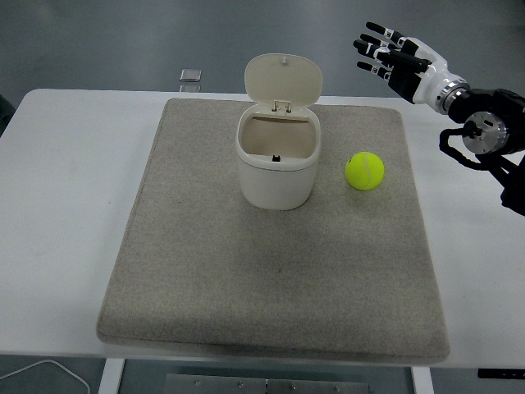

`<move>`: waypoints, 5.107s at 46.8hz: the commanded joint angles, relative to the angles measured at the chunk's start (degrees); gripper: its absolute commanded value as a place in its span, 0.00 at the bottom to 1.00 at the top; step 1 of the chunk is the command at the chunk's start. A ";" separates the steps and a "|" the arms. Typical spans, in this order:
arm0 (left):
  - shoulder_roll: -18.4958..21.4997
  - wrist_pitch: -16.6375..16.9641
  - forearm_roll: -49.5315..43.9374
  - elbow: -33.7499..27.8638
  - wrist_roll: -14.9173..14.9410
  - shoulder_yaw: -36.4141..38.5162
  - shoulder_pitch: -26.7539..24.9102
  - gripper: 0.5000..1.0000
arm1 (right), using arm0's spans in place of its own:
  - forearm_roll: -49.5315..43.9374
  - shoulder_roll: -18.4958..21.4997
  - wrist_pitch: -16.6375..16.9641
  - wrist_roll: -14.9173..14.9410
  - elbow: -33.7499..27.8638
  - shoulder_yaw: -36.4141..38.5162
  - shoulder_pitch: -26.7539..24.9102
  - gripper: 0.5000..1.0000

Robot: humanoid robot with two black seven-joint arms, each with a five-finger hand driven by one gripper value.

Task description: Pick up the tennis ball and place it in the box.

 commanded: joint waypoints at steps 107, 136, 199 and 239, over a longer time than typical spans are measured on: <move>0.00 0.00 0.00 0.00 0.00 -0.04 0.00 0.99 | -69.41 -15.83 0.44 13.01 18.41 0.27 -7.93 0.83; 0.00 0.00 0.00 0.00 0.00 -0.04 0.00 0.99 | -72.40 -12.32 -3.16 13.01 16.56 0.18 -10.74 0.82; 0.00 0.00 0.00 0.00 0.00 0.05 0.00 0.99 | -73.02 -12.93 -0.61 12.48 16.56 0.88 -8.46 0.00; 0.00 0.00 0.00 0.00 0.00 -0.04 0.00 0.99 | -72.49 -23.13 8.26 18.11 26.23 2.90 -0.81 0.00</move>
